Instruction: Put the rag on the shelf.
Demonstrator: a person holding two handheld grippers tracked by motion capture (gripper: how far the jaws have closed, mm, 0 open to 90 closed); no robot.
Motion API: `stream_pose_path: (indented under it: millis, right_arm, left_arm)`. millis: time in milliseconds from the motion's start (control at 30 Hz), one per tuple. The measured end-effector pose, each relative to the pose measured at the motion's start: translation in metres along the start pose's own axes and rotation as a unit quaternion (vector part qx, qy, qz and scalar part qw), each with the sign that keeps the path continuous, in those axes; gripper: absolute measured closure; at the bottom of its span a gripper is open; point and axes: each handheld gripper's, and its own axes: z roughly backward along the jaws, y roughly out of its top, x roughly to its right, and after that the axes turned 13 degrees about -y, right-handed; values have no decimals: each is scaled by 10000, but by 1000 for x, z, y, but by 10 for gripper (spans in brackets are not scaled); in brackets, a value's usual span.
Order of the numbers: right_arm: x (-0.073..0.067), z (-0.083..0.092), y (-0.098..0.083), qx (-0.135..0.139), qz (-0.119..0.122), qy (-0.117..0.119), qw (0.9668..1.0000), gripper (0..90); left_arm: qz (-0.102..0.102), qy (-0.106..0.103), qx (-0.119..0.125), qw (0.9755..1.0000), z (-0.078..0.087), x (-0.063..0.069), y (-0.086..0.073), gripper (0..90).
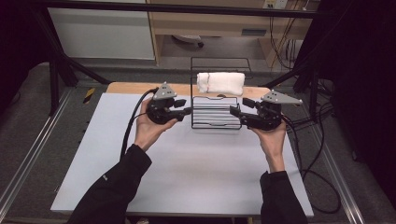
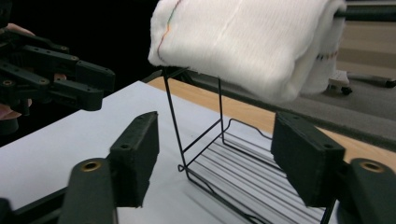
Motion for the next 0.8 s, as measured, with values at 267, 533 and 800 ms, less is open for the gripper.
stream_pose_path:
  millis: [267,533,800]
  right_arm:
    - [-1,0,-26,-344,-42,127,9993,123]
    - [1,-2,-59,-668,4,292,9973,27]
    - [4,2,-95,-901,2,393,9952,5]
  left_arm:
    - [294,25,-145,9995,16,-6,-51,338]
    - [562,137,-333,9978,34,-9,-100,136]
    - [726,179,-446,9962,57,-9,-134,73]
